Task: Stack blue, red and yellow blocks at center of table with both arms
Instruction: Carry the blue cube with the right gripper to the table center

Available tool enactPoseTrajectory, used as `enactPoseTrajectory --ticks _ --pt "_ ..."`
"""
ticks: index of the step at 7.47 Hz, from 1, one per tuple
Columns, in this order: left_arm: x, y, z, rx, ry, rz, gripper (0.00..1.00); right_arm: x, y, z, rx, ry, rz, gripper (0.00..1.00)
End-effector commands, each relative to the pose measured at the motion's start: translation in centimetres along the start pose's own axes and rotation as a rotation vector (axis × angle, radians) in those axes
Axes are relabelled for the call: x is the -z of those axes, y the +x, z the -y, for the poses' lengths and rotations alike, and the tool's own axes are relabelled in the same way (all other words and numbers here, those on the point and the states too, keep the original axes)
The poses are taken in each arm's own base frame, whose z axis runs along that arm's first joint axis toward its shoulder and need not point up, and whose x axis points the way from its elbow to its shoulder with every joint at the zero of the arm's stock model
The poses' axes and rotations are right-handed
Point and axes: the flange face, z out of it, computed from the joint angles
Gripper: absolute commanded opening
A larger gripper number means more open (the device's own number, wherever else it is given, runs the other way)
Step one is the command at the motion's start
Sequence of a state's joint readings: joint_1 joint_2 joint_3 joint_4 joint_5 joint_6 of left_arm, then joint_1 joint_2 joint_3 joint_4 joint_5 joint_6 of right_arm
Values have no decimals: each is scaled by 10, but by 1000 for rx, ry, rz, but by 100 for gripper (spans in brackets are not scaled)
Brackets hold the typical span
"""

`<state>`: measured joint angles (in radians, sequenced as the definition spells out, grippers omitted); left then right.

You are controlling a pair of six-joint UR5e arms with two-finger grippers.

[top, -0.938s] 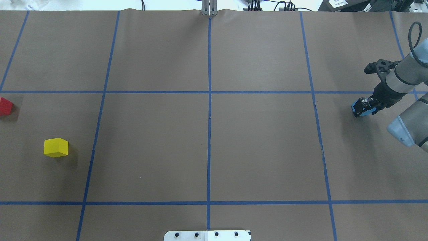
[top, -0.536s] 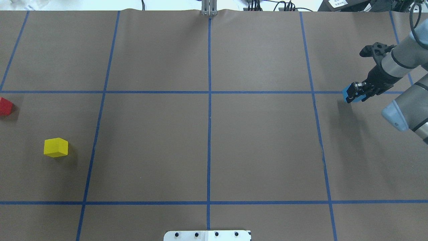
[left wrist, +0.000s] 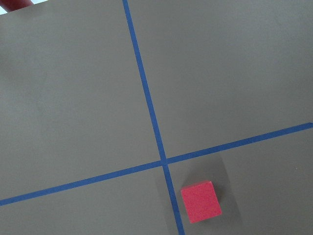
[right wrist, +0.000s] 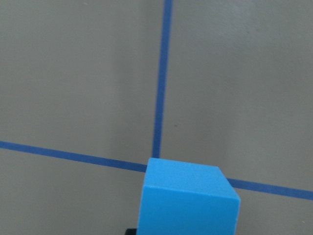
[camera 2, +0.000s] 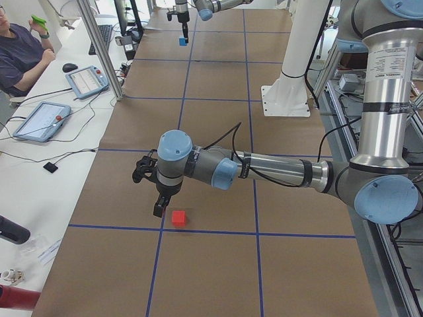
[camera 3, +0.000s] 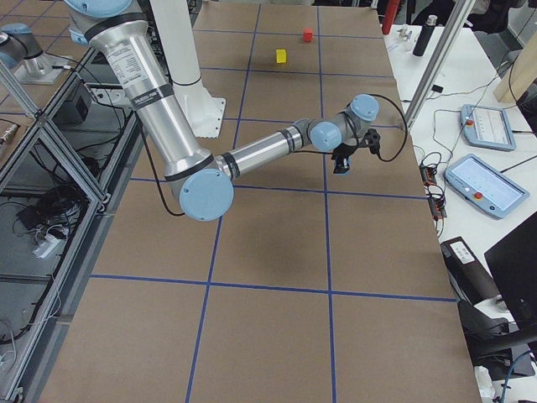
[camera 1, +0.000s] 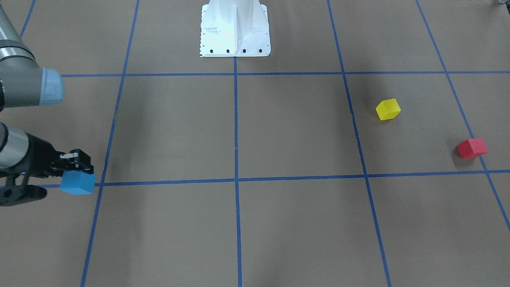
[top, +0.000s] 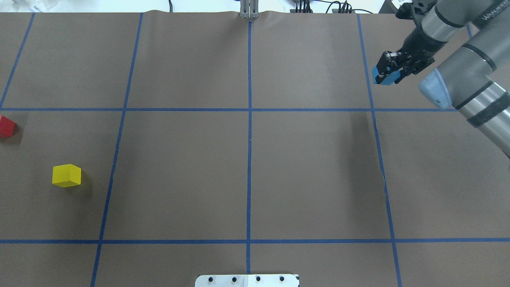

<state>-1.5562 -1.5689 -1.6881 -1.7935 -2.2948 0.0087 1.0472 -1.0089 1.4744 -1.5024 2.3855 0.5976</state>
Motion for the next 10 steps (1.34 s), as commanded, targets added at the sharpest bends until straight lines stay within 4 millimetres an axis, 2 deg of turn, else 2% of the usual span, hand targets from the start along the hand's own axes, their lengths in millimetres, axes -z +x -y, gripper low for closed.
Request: enactPoseTrajectory --ticks 1,2,3,4,5,6,7,10 --pt "-4 -4 -1 6 -8 0 100 -51 -177 -1 -14 36 -63 0" --pt "-6 -5 -3 8 -12 0 100 -86 -232 -16 -19 48 -99 0" --pt "-6 -5 -2 8 -11 0 100 -108 -276 -29 -26 54 -116 0" --pt "-4 -3 3 25 -6 0 100 -120 -303 -43 -48 45 -106 0" --pt "-3 -2 5 26 -2 0 100 -122 -326 -51 -72 39 -90 0" --pt "-3 -3 5 27 -3 0 100 -132 -342 -59 -111 29 -91 0" --pt "-7 -5 10 30 -7 -2 100 -139 -349 -56 -107 42 -97 0" --pt "-10 -8 12 34 -10 -2 100 -166 -339 -63 -111 16 -123 0"
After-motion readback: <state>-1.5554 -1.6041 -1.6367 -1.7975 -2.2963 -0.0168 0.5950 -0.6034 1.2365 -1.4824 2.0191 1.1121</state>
